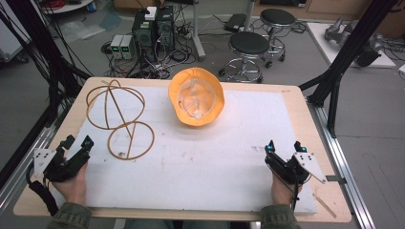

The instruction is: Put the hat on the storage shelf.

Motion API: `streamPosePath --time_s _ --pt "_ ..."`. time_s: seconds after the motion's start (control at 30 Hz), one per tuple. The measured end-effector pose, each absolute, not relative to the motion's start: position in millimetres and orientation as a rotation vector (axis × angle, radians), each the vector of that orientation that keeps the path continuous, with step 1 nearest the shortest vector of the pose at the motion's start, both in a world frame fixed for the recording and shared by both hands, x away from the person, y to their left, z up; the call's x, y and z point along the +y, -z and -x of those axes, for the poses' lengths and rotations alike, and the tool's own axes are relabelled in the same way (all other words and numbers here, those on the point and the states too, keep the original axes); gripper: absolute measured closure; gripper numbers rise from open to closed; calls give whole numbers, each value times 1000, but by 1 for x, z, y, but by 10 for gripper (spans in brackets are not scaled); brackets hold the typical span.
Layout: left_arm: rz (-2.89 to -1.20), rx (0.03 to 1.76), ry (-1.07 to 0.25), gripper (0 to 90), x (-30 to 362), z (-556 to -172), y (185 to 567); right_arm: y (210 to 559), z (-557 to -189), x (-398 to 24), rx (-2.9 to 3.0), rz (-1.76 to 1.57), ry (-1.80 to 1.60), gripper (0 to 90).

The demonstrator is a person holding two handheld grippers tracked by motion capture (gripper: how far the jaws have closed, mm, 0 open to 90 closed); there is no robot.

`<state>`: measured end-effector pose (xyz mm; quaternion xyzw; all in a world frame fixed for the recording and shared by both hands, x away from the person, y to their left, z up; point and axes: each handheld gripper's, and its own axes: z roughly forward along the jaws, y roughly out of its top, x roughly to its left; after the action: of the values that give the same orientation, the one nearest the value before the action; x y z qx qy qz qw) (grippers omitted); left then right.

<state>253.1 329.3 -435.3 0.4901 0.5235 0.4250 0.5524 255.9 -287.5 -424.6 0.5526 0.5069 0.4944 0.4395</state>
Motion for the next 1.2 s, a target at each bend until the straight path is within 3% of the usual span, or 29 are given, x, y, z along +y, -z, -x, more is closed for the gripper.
streamPosePath --time_s 0.43,1.2 --pt "-1156 1264 -986 371 334 -247 438 428 -262 -286 1287 -1385 -1242 107" --pt "-1139 1271 -979 372 332 -245 439 365 -325 -245 1398 -1180 -1296 98"
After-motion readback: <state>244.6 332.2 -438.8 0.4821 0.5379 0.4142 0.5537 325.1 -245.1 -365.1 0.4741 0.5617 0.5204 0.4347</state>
